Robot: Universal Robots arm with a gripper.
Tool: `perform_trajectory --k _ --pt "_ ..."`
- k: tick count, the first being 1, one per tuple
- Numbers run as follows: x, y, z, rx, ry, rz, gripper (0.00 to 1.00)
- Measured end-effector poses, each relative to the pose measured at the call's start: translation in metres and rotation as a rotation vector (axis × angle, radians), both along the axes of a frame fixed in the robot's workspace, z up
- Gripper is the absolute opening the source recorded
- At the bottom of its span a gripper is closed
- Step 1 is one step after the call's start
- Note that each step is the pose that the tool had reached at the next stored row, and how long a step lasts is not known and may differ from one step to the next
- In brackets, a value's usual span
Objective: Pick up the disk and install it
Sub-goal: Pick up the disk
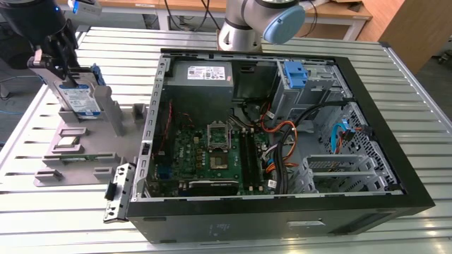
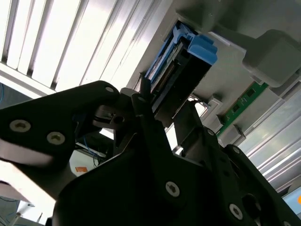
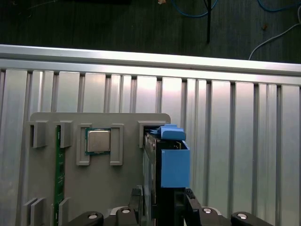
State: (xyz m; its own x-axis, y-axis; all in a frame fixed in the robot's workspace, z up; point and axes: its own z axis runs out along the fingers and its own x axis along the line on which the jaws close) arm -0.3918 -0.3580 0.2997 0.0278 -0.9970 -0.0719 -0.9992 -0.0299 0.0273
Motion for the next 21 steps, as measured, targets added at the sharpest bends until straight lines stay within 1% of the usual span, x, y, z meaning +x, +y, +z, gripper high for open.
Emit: perform_trajectory --k 2,3,7,9,10,19,21 --pt "0.0000 0.0000 0.0000 0.0000 0.0000 0.000 0.48" --pt "0.0000 0.0000 0.0000 0.0000 0.0000 0.000 0.55" --pt "0.0001 0.0000 0.0000 0.0000 0.0001 -0.006 0.55" --pt "0.0002 0.0000 -0.0003 -0.0001 0.0001 -0.038 0.55" --pt "0.0002 0.0000 -0.0003 -0.0001 0.0002 -0.046 0.55" --pt "0.0003 0.0000 -0.0003 -0.0001 0.0001 -0.050 0.55" --pt "0.0004 0.0000 -0.0003 0.0000 0.0000 -0.051 0.53"
